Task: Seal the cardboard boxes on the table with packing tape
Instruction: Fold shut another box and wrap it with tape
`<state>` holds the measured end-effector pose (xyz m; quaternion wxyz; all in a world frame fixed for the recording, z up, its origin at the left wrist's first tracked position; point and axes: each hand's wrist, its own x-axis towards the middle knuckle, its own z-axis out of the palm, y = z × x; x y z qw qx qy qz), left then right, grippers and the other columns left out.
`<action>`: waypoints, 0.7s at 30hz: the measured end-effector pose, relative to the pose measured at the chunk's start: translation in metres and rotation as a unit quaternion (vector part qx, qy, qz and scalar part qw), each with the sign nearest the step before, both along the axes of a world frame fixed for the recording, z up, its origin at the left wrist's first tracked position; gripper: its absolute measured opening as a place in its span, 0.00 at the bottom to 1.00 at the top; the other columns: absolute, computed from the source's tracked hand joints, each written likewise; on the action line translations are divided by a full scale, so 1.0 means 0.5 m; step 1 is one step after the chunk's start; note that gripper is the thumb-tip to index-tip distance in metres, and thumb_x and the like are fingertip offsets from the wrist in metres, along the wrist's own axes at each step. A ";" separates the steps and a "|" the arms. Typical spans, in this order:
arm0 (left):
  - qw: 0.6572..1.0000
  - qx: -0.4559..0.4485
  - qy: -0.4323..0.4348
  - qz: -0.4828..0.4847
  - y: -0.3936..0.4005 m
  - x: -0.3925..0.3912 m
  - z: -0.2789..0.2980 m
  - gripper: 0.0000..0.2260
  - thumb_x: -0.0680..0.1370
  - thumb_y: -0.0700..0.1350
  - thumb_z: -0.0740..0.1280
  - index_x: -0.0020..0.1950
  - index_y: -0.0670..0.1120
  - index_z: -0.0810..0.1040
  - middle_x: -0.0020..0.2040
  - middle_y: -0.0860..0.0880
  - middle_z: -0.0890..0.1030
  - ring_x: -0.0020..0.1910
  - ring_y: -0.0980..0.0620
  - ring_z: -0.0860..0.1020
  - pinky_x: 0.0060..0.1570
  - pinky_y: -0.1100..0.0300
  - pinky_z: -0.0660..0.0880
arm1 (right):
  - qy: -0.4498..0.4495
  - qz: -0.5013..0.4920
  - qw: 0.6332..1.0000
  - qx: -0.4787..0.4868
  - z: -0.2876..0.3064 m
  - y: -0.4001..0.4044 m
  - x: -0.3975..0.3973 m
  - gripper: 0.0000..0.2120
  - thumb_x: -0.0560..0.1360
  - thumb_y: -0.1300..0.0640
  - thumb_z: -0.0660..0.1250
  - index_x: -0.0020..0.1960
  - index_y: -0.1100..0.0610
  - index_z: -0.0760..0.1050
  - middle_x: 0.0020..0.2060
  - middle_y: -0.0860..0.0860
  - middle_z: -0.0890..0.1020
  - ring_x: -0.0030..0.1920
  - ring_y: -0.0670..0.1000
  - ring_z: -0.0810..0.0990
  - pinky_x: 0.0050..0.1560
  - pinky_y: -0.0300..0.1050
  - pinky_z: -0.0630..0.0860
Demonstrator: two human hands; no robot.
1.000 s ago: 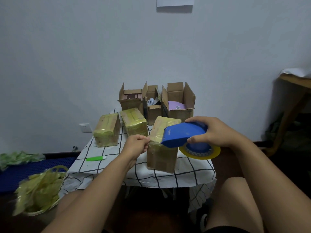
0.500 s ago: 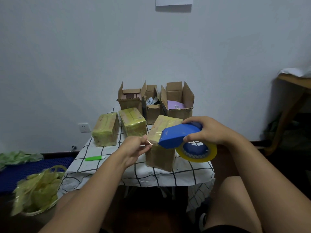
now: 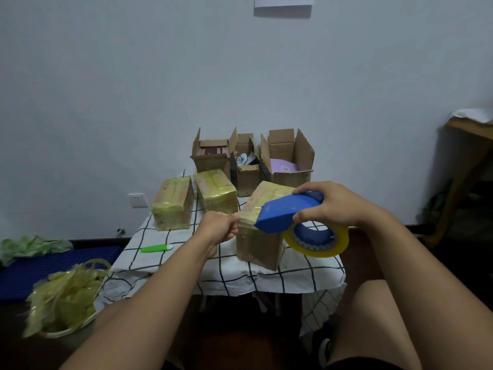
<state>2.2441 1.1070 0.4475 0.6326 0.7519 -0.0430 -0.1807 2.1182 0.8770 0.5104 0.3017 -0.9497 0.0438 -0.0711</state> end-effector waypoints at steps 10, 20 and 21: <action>0.992 0.038 -0.117 0.033 -0.007 -0.012 -0.026 0.08 0.82 0.44 0.63 0.47 0.41 0.77 0.42 0.45 0.80 0.41 0.50 0.78 0.48 0.53 0.78 | 0.002 -0.002 1.000 -0.001 0.002 0.012 -0.006 0.27 0.70 0.45 0.76 0.67 0.45 0.74 0.58 0.48 0.77 0.51 0.48 0.78 0.54 0.42 0.76; 0.989 0.026 -0.130 0.066 -0.006 0.005 -0.038 0.08 0.81 0.45 0.65 0.44 0.44 0.78 0.44 0.46 0.81 0.47 0.48 0.79 0.55 0.49 0.78 | 0.009 -0.001 1.000 -0.003 0.004 0.025 0.004 0.27 0.71 0.45 0.76 0.67 0.46 0.73 0.58 0.48 0.76 0.52 0.49 0.78 0.53 0.42 0.74; 0.991 0.010 -0.112 0.071 -0.006 0.008 -0.039 0.09 0.81 0.44 0.65 0.43 0.44 0.78 0.44 0.46 0.81 0.46 0.49 0.79 0.55 0.51 0.78 | 0.009 -0.001 1.000 -0.002 0.004 0.027 0.005 0.27 0.71 0.45 0.76 0.68 0.47 0.74 0.58 0.48 0.76 0.53 0.49 0.78 0.54 0.42 0.75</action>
